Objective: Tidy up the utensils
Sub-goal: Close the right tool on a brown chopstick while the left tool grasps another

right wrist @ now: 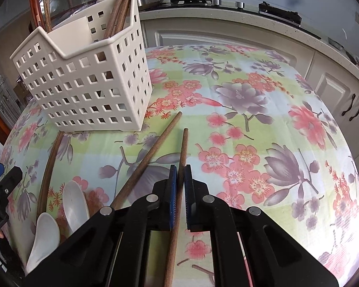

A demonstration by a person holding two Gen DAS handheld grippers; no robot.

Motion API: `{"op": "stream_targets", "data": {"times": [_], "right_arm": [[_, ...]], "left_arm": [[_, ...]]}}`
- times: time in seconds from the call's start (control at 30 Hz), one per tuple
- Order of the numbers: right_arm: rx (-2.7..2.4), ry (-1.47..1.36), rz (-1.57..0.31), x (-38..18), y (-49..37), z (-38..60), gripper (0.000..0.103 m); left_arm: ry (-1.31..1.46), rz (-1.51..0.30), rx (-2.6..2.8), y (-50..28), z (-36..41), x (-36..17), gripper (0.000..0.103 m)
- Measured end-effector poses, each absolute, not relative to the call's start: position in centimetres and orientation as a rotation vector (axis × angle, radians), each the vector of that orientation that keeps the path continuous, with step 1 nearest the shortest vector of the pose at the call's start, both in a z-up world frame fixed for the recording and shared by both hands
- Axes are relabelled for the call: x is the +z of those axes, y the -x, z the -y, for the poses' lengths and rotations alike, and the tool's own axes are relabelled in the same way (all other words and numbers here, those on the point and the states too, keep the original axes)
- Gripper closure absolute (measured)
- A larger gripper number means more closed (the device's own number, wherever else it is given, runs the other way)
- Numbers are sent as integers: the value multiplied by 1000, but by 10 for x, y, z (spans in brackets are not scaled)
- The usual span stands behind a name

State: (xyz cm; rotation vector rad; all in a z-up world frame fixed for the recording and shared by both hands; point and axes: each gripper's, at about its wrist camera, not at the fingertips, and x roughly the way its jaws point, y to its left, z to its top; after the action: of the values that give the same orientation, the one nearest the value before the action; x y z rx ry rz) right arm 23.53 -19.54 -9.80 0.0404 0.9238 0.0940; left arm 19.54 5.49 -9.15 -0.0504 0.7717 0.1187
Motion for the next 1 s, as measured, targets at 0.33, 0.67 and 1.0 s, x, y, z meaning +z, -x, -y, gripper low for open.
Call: {"op": "stream_targets", "data": {"times": [0.33,0.67,1.0], "right_arm": [[124,-76,-916,-98,-230,204,97],[136,-101,-913,-98,-229,209,97],[136,-104,-914,-98,-230,210,97]], "left_arm": [[20,-874,24,-232,-30,-101,43],[60,-897,61,-244,-36,-109,46],[57,-922,68,-255,-40,-113,46]]}}
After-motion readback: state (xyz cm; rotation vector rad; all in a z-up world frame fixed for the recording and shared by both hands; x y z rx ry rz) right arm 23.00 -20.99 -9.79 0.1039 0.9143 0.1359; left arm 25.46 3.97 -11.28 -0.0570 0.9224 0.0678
